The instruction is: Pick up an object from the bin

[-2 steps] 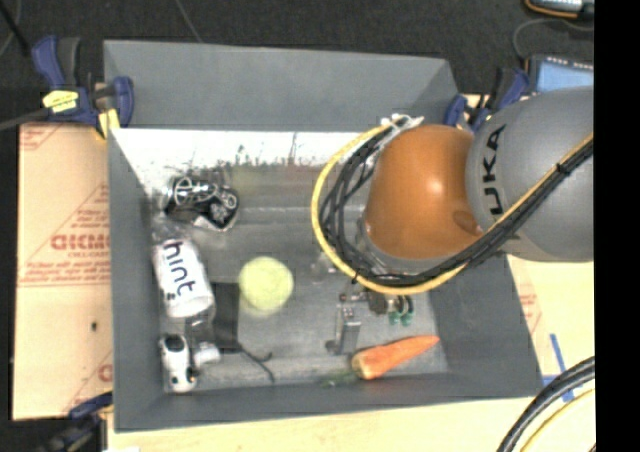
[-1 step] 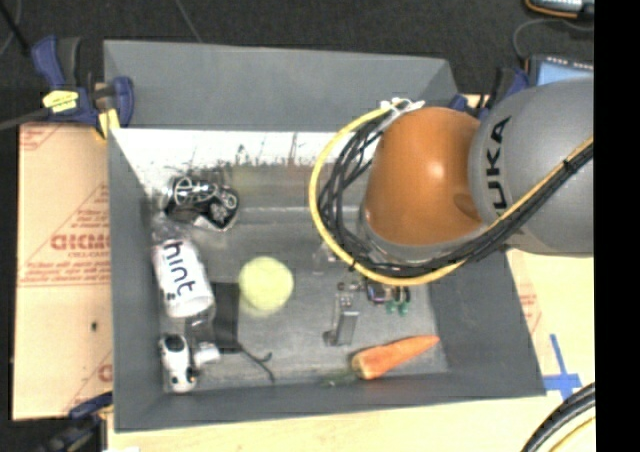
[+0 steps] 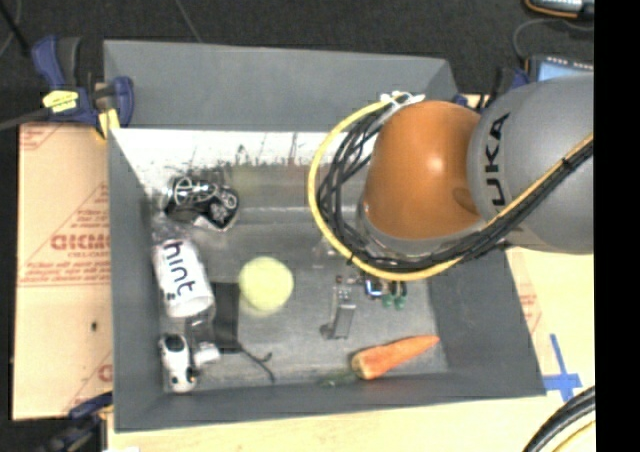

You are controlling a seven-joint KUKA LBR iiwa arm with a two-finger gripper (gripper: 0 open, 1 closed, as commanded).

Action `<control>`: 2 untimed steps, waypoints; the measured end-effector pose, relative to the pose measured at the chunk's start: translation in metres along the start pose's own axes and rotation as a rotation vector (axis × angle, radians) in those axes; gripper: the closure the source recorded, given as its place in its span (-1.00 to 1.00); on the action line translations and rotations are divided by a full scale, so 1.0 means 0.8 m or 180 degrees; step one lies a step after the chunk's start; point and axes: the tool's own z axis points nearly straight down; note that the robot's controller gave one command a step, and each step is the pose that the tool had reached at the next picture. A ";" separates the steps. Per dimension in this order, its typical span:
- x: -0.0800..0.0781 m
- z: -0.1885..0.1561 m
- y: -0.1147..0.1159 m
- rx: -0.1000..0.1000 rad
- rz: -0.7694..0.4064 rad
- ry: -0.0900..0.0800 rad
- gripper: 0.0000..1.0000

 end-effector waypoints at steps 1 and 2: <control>-0.036 0.010 0.025 0.0005 -0.0058 0.0010 -1.00; -0.028 0.062 0.047 -0.0005 0.0021 -0.0019 -1.00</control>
Offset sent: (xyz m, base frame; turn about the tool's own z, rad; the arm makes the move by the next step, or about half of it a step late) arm 0.0168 0.0450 -0.0729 0.0249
